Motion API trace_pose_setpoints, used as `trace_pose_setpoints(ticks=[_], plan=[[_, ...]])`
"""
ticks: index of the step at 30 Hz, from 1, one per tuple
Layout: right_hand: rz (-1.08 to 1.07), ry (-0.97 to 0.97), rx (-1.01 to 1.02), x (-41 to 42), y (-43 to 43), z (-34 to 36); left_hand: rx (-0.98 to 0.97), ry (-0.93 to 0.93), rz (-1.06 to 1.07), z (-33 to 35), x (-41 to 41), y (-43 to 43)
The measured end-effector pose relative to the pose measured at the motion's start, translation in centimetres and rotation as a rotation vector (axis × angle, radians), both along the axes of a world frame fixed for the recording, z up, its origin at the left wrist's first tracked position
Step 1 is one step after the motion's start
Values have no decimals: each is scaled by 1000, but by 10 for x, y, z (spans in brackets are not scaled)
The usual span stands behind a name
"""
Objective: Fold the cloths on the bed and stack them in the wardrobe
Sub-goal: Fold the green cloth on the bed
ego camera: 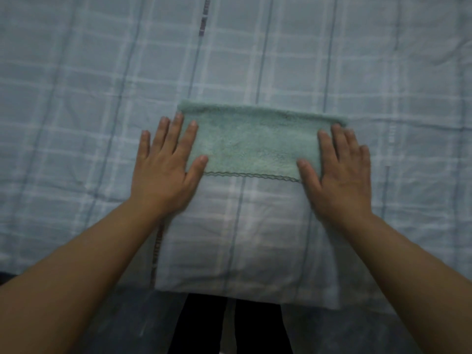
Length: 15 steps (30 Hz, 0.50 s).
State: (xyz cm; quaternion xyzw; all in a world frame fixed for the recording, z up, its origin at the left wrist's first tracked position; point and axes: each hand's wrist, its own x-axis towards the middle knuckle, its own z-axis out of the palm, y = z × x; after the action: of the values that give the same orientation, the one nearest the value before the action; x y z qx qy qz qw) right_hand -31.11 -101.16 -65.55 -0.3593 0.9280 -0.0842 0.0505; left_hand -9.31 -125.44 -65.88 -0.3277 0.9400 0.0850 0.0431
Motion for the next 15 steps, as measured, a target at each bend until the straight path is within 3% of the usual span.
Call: trace_pose_setpoints(ticks=[4,10,15], plan=[[-25,-21,-110,-2,-11,9,-21,122,54,14,-8,-1],[96,58,-234,8,-74,6,-61,358,-205,24,-83,41],[145,51,-41,4,-73,-10,-5,205,-150,-3,-94,40]])
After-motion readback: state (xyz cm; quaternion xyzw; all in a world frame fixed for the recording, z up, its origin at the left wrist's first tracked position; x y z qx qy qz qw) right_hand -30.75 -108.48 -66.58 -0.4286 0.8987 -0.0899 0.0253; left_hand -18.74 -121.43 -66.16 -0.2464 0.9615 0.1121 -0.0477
